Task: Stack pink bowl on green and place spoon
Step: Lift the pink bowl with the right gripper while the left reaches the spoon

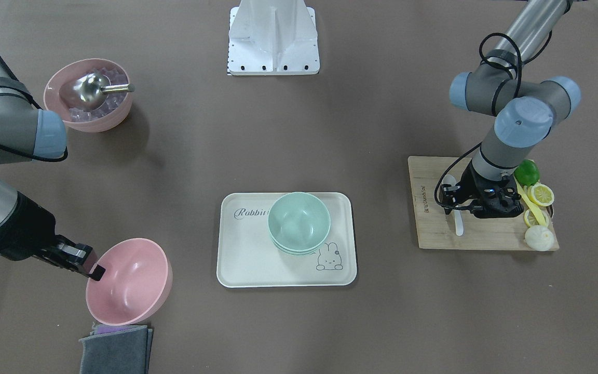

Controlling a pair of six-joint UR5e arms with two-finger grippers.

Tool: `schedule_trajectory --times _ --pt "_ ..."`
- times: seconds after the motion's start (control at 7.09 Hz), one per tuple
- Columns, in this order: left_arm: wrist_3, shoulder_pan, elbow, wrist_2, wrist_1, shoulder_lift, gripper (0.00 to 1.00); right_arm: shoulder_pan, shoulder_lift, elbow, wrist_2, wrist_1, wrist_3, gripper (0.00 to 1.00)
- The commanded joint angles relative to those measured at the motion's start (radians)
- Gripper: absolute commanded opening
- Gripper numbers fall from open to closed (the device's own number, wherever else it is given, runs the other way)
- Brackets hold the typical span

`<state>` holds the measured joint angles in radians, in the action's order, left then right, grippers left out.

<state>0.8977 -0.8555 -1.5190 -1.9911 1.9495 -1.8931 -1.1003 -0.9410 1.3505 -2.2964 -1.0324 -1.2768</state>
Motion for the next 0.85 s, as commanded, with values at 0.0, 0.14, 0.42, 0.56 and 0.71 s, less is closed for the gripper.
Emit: schedule_trajectory --times 0.0,0.14,0.42,0.56,0.71 --pt "0.001 0.001 0.013 0.0 0.015 -0.003 0.51 0.0 -0.001 0.001 0.0 0.0 0.001 0.0" --pt "0.001 0.001 0.02 0.0 0.015 -0.009 0.4 0.0 -0.002 0.001 0.0 0.0 0.001 0.0" --pt "0.0 0.001 0.014 0.0 0.017 -0.011 0.1 0.0 -0.002 0.004 0.0 0.0 -0.001 0.0" --pt "0.001 0.0 0.005 -0.002 0.017 -0.011 0.0 0.0 -0.002 0.007 0.0 0.0 -0.001 0.0" --pt "0.0 -0.007 -0.001 -0.041 0.016 -0.011 0.0 -0.001 -0.005 0.021 0.0 -0.001 -0.003 0.0"
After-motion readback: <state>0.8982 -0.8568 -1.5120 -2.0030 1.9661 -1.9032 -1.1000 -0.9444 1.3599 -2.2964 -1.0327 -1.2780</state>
